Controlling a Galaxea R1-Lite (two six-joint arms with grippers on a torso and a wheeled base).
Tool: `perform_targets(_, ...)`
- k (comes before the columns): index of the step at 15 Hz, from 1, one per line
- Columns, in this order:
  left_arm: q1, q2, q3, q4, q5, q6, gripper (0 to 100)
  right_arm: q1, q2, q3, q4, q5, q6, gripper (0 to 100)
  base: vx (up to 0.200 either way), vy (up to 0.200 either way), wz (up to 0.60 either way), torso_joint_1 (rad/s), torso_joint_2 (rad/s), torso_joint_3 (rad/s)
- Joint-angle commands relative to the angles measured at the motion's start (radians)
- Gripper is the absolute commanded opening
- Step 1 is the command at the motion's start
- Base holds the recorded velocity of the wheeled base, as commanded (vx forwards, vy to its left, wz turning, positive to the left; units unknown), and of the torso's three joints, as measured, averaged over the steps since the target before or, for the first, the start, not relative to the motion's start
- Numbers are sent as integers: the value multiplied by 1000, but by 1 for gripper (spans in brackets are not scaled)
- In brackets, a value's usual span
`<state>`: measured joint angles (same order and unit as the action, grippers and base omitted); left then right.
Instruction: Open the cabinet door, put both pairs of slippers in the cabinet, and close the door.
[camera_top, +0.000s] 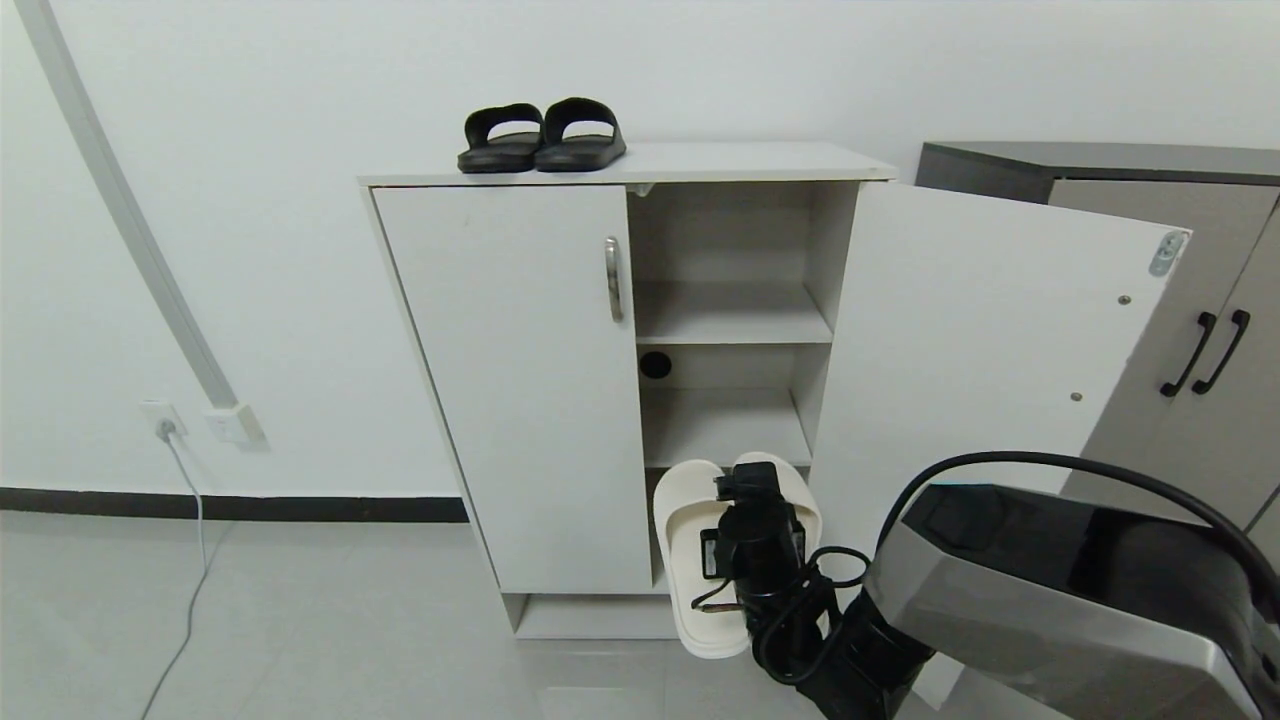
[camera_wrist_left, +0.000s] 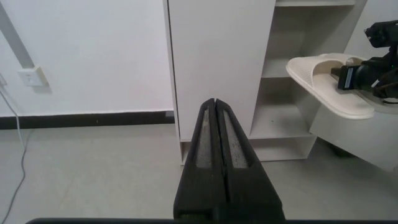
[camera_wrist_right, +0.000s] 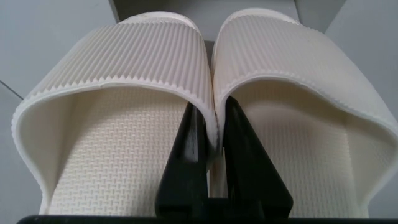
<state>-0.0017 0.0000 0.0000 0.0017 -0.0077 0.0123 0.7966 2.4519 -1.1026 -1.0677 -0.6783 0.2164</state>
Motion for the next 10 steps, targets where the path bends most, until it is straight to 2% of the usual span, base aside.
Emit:
perform_targets(1, 0, 2, 0, 0, -2, 0, 0, 1, 1, -2, 0, 0, 0, 0, 0, 0, 0, 2, 2, -95)
perform_targets(10, 0, 2, 0, 0, 2, -2, 0, -7, 39, -17, -8, -9, -3, 0, 0, 0, 0, 2, 2, -184)
